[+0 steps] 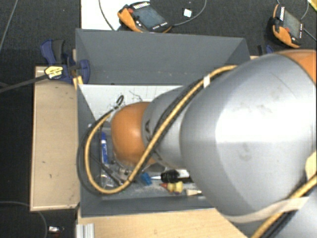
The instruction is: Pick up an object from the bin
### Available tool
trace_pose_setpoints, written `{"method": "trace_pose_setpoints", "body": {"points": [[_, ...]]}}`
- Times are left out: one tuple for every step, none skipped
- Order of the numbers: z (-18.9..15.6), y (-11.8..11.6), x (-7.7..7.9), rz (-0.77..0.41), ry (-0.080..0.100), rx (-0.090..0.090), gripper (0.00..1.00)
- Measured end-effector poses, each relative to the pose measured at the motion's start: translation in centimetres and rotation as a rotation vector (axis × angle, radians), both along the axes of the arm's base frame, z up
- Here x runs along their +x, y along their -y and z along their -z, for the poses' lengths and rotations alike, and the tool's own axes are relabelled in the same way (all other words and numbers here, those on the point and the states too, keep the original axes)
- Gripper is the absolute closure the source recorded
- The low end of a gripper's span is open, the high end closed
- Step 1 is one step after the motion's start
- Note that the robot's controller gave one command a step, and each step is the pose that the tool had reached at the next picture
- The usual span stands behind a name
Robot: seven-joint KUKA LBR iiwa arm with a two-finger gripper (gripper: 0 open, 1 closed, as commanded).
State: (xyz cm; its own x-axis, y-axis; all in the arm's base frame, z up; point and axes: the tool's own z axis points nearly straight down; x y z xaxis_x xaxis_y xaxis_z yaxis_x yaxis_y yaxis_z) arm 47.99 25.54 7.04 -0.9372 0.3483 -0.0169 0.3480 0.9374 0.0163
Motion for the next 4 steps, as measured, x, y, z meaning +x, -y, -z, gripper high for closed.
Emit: {"method": "trace_pose_setpoints", "body": {"points": [[0.0,4.5,1.6,0.028,-0.010,-0.004,1.00],[0.0,4.5,1.6,0.028,-0.010,-0.003,1.00],[-2.1,4.6,1.4,0.029,-0.021,-0.008,1.00],[-7.5,4.6,1.4,0.024,-0.019,-0.007,1.00]]}}
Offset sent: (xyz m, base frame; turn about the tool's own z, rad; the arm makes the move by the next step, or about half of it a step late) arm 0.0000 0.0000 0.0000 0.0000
